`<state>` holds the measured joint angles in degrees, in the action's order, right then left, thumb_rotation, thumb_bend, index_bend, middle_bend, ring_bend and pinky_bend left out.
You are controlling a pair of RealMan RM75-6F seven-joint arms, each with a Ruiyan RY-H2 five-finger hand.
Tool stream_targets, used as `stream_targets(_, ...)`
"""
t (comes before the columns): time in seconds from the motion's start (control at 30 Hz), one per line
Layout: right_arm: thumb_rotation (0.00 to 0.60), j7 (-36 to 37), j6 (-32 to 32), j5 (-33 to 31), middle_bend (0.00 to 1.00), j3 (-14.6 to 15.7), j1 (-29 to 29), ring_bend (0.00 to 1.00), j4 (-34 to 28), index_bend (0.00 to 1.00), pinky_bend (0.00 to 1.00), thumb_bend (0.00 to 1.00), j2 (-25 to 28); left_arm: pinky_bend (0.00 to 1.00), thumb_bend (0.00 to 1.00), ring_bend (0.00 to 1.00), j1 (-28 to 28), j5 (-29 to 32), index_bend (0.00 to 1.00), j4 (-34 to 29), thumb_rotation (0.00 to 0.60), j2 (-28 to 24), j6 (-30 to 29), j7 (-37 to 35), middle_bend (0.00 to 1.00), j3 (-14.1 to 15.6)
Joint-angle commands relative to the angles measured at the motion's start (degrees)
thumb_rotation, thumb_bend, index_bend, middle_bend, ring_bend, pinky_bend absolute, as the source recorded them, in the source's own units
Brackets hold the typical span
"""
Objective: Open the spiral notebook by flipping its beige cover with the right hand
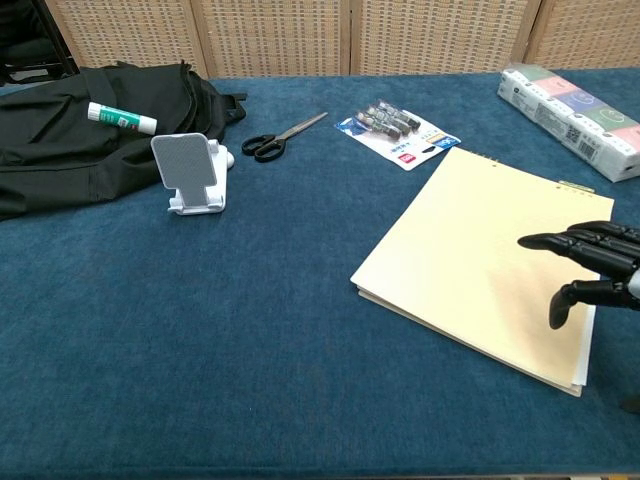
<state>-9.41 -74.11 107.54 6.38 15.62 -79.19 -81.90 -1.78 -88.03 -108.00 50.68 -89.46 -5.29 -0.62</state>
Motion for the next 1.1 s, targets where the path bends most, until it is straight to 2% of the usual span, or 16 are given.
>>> stream_targets(0.03,0.6,-0.2,0.3,-0.5,0.0,-0.1,0.3,0.0,0.0,0.37,0.0,0.05,-0.3,0.0,0.0,0.0,0.0,0.0,0.0,0.0,0.6,0.0,0.0,0.0,0.0,-0.1)
stream_targets(0.67,0.6,-0.8,0.1,-1.3,0.0,0.1,1.5,0.0,1.5,0.38,0.0,0.05,-4.3,0.0,0.0,0.0,-0.1,0.8,0.0,-0.2,0.6,-0.1,0.9,0.1,0.0,-0.5)
stream_targets(0.87,0.6,-1.0,-0.4,-1.6,0.0,-0.3,1.9,0.0,2.4,0.39,0.0,0.15,-5.4,0.0,0.0,0.0,0.0,1.1,0.0,-0.1,0.6,-0.2,1.0,-0.1,0.0,-0.7)
stream_targets(1.1,0.6,-1.6,-0.4,-2.5,0.0,-0.7,2.3,0.0,2.5,0.39,0.0,0.16,-5.4,0.0,0.0,0.0,0.0,1.2,0.0,-0.2,0.6,-0.3,1.2,-0.1,0.0,-0.8)
